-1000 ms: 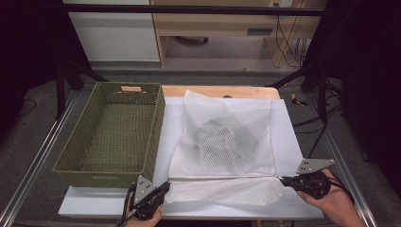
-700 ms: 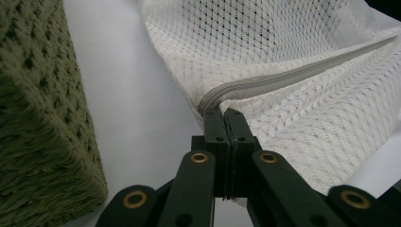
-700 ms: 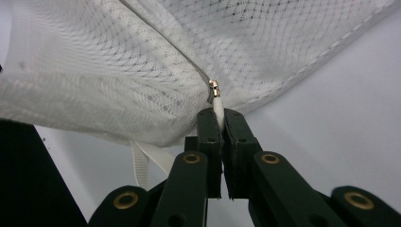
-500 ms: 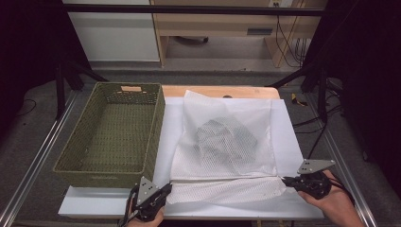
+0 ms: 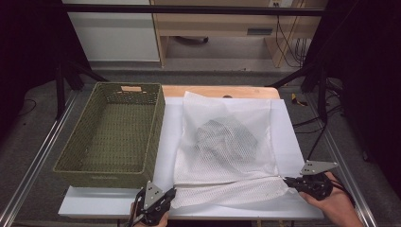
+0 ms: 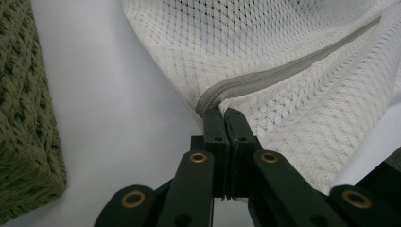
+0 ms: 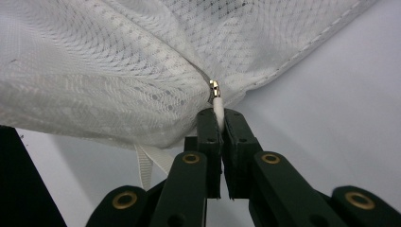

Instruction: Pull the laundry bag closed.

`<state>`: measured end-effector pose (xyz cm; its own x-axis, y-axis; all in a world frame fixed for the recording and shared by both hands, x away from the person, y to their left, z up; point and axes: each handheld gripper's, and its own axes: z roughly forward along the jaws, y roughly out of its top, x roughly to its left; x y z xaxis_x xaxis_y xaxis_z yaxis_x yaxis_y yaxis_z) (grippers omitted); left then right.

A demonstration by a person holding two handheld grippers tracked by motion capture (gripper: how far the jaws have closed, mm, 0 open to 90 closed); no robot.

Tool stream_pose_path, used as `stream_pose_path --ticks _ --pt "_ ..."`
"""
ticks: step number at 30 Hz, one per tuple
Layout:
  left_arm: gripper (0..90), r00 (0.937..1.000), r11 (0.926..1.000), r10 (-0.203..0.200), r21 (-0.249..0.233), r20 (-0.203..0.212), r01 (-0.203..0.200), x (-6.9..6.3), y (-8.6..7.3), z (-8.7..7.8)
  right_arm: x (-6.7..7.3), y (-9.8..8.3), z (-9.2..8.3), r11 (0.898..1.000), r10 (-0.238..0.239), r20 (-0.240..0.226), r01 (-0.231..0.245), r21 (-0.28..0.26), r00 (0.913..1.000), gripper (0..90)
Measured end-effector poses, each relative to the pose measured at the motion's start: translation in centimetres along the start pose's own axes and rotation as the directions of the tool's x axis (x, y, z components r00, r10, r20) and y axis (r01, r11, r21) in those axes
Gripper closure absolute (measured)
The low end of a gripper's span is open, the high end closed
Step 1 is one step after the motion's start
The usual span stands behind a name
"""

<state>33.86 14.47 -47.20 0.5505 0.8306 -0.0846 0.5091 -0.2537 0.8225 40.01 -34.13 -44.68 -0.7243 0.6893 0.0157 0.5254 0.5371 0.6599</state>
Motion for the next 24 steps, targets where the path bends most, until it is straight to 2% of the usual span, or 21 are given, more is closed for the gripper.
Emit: stream_pose_path --ticks 3,6,10,13,16,19,24 --pt "89.1 0.9999 0.9998 0.01 0.015 0.005 -0.011 -0.5 -0.3 0.3 -0.2 -0.1 0.0 1.0 -0.01 0.008 0.01 0.004 0.9999 86.8" --pt "89.0 0.9995 0.9992 0.032 0.024 0.006 -0.032 -0.8 -0.4 0.6 -0.3 -0.2 0.0 1.0 0.003 0.024 -0.004 0.01 0.9997 86.8" --pt "88.4 0.9993 0.999 0.035 0.029 -0.012 -0.035 -0.4 -0.5 0.7 -0.1 -0.3 0.2 1.0 0.002 0.021 -0.002 0.015 0.9998 86.7" --pt "86.9 0.9993 0.9994 0.031 0.017 -0.021 -0.03 -0.2 -0.5 0.7 0.3 -0.3 0.5 1.0 0.01 0.016 -0.01 0.005 0.9998 86.5" --pt "81.5 0.9991 0.9995 0.031 -0.004 -0.027 -0.031 -0.1 -0.3 0.6 0.5 -0.3 0.7 1.0 0.025 0.017 -0.025 -0.008 0.9995 84.5" --pt "70.5 0.9988 0.9989 0.045 -0.013 -0.017 -0.046 0.0 -0.1 0.6 0.6 -0.2 0.6 0.998 0.059 0.019 -0.058 -0.019 0.9981 72.0" --pt "55.9 0.9976 0.9964 0.066 -0.053 -0.019 -0.067 -0.3 0.5 0.2 0.9 0.1 0.1 0.995 0.087 0.03 -0.086 -0.04 0.9957 54.1"
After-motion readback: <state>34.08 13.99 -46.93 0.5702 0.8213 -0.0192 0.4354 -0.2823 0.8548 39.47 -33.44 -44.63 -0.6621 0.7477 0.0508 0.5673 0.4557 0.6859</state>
